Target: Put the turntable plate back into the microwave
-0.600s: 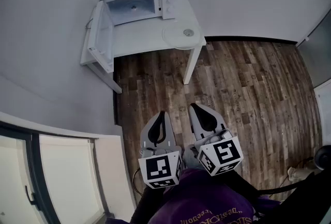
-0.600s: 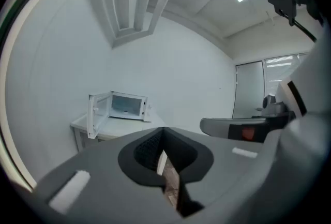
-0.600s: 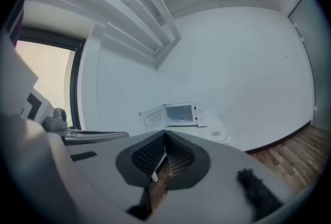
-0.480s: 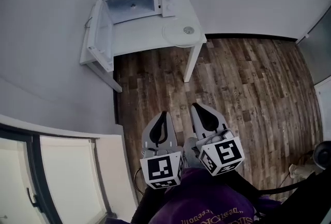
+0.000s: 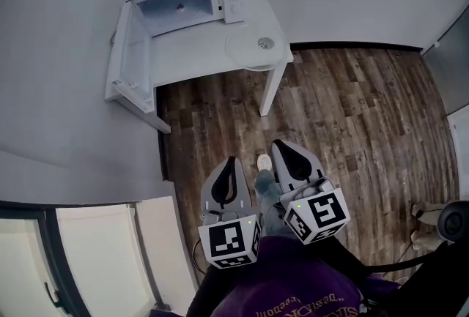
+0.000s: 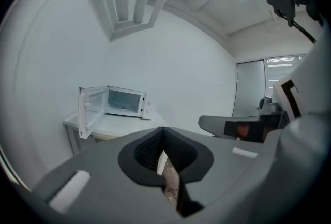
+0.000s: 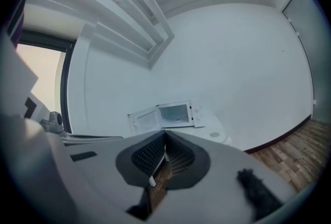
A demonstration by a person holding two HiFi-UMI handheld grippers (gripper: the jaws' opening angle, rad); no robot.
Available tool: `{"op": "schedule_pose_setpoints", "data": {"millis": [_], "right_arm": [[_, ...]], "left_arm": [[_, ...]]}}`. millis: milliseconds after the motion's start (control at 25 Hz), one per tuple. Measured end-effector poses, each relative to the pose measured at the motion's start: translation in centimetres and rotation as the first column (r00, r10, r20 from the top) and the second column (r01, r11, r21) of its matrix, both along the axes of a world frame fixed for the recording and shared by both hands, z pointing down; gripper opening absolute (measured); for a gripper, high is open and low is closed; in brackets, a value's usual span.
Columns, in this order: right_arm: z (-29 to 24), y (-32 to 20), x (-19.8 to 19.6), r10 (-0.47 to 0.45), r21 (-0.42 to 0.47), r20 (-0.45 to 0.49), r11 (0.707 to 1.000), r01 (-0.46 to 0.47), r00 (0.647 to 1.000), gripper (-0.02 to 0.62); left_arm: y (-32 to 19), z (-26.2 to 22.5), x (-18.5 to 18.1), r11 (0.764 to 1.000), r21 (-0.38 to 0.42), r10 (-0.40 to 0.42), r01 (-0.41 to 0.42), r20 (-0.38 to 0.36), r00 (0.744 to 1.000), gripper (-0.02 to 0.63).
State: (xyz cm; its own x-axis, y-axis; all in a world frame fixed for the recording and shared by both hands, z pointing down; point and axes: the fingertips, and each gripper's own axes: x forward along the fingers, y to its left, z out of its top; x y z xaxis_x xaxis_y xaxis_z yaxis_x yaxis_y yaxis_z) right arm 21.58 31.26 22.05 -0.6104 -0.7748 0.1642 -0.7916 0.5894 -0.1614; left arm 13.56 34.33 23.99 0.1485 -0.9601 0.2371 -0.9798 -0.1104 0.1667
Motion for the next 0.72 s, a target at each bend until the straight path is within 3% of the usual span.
{"op": "schedule_pose_setpoints", "data": {"millis": [200, 400, 720], "right_arm": [[1.1, -5.5, -0.7, -0.030, -0.011, 0.001, 0.999, 0.030, 1.000, 0.009], [1.6, -10.6, -1.3, -0.132, -0.026, 0.048, 0.991, 0.133, 0.990, 0.009], [3.8, -19.9, 1.1, -0.126, -0.112, 0.010, 0.986, 0.126, 0.992, 0.011]], "left_arm": [[-5.4, 1.4, -0.8, 1.000, -0.030, -0.003, 0.003, 0.007, 1.000, 0.005], [-11.6, 3.0, 0.4, 0.997, -0.071, 0.024, -0.025, -0.023, 0.999, 0.003], [-21.0, 5.1, 1.9, 0.987, -0.149, 0.046, -0.055, -0.062, 0.997, 0.005]]}}
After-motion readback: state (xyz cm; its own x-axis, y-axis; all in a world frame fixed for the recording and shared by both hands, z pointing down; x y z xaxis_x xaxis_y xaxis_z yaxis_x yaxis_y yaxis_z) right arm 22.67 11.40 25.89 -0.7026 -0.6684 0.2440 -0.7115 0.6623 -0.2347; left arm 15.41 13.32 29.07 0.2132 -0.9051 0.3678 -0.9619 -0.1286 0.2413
